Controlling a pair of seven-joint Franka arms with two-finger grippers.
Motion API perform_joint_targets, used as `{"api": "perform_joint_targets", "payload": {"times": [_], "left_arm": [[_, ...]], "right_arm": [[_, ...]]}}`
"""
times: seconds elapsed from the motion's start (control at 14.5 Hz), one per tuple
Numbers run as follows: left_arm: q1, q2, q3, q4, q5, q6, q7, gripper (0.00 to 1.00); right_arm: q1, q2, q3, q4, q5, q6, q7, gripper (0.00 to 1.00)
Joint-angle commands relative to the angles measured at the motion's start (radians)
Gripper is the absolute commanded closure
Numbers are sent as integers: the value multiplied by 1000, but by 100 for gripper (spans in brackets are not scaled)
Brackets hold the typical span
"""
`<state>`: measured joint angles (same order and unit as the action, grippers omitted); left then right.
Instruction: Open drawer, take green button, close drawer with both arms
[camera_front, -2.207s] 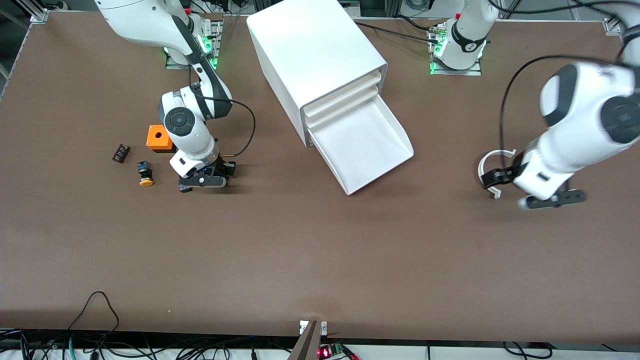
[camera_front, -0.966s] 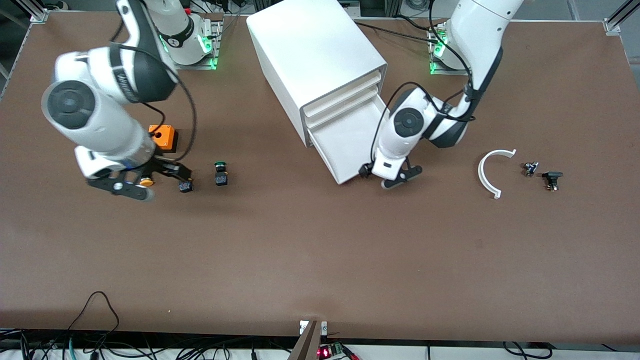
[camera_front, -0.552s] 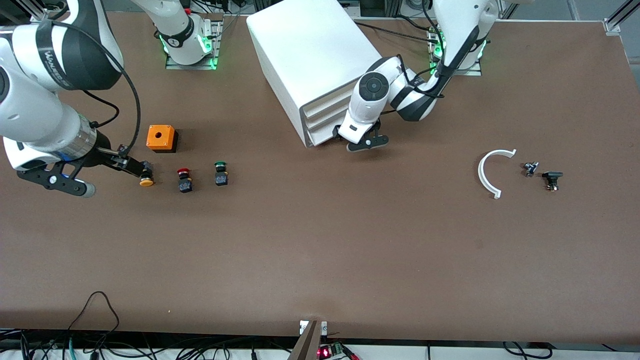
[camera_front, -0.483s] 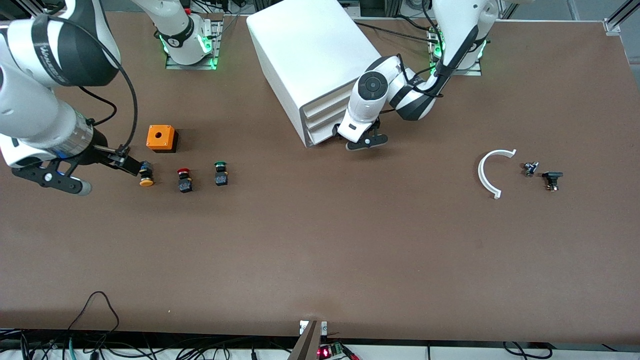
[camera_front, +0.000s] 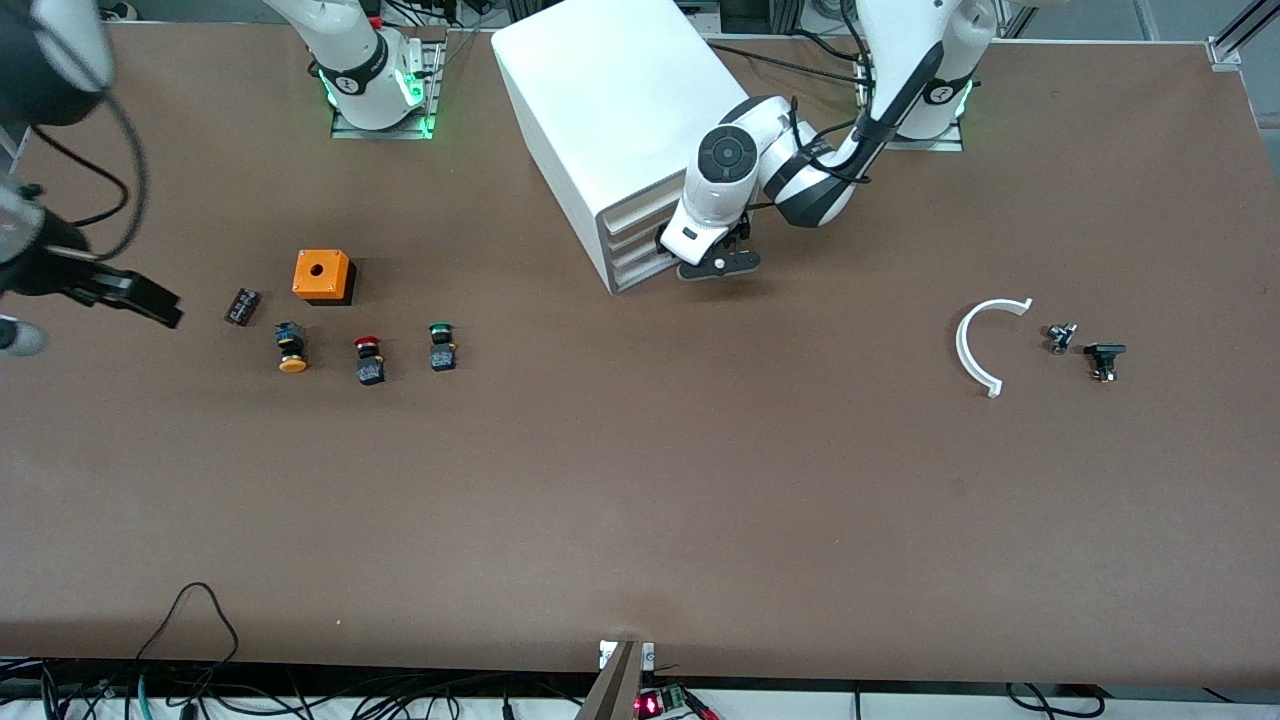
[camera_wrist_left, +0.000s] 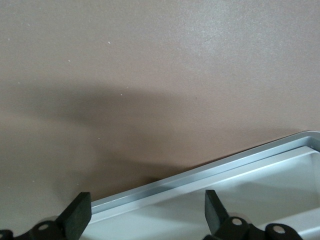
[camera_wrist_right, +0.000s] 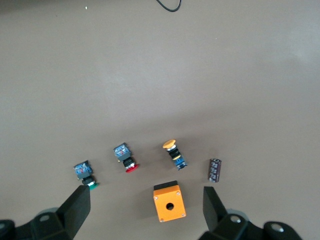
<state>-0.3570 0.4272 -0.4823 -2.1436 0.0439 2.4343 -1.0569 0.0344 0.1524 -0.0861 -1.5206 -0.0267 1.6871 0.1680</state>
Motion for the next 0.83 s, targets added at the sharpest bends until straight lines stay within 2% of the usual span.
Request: {"api": "perform_joint_targets", "payload": {"times": [0.0, 0.14, 0.28, 0.34, 0.48, 0.55, 0.76], "left_arm": [[93, -53, -15, -10, 1, -15, 11, 0], [151, -70, 19, 31, 8, -9, 11, 0], [206, -119, 86, 85, 8, -11, 17, 0], [246, -151, 88, 103, 10, -27, 59, 0], [309, -220, 90, 137, 8, -153, 241, 0], [338, -243, 100, 184, 5, -237, 335, 0], [348, -327, 186, 325, -6, -482, 547, 0]], "right_arm": [[-4, -7, -37, -7, 36, -7, -87, 0], [-1, -34, -27, -7, 30, -55, -74, 0], [18, -71, -26, -6, 30, -93, -73, 0], [25, -73, -26, -3, 31, -116, -71, 0], [27, -94, -17, -19, 31, -121, -70, 0], [27, -106, -18, -54, 31, -109, -70, 0], [25, -172, -21, -140, 28, -67, -71, 0]]}}
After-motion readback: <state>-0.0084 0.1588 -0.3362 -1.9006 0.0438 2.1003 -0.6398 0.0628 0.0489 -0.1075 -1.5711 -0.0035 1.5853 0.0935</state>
